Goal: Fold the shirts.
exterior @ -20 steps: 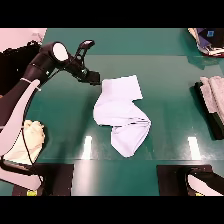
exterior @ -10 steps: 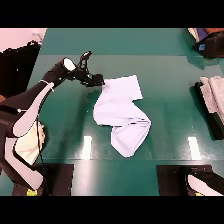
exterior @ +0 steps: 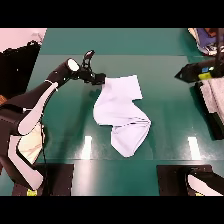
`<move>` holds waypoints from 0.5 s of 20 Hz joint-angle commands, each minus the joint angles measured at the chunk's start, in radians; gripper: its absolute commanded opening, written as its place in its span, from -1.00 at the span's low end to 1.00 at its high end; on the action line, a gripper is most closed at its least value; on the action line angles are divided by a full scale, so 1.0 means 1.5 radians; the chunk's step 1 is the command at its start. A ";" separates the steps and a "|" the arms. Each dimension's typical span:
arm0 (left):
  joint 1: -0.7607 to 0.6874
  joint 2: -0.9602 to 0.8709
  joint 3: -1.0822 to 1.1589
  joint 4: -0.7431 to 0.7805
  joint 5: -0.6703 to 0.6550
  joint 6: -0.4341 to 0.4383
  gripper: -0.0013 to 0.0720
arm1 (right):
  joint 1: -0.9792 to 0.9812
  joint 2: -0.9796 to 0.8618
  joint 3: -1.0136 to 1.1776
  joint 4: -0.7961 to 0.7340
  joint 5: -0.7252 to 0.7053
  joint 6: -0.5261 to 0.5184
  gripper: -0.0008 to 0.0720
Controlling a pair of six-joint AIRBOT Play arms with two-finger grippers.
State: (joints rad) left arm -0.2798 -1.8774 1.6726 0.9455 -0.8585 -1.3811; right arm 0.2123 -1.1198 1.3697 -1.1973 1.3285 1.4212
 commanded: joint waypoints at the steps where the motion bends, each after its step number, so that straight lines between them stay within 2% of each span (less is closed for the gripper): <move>1: 0.025 0.020 0.072 0.060 -0.065 0.001 -0.90 | 0.001 0.003 -0.083 0.003 0.008 0.003 -0.93; 3: 0.058 0.057 0.107 0.088 -0.093 0.002 -0.90 | 0.000 0.007 -0.143 0.034 0.010 0.003 -0.89; 4: 0.075 0.082 0.114 0.097 -0.101 0.002 -0.90 | 0.000 0.007 -0.176 0.066 0.009 0.003 -0.50; 5: 0.088 0.104 0.115 0.106 -0.105 0.002 -0.90 | 0.000 0.007 -0.209 0.103 0.007 0.002 0.03; 6: 0.099 0.122 0.115 0.114 -0.110 0.002 -0.90 | 0.002 0.006 -0.243 0.136 -0.002 0.002 0.41; 7: 0.108 0.136 0.115 0.119 -0.122 0.002 -0.90 | 0.008 0.006 -0.283 0.158 -0.027 -0.003 0.46; 10: 0.111 0.149 0.115 0.122 -0.161 0.009 -0.90 | 0.045 -0.007 -0.375 0.163 -0.156 -0.014 0.46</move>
State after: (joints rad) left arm -0.1341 -1.6867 1.8359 1.1049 -1.0401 -1.3743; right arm 0.2447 -1.1168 0.9298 -1.0111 1.2377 1.4128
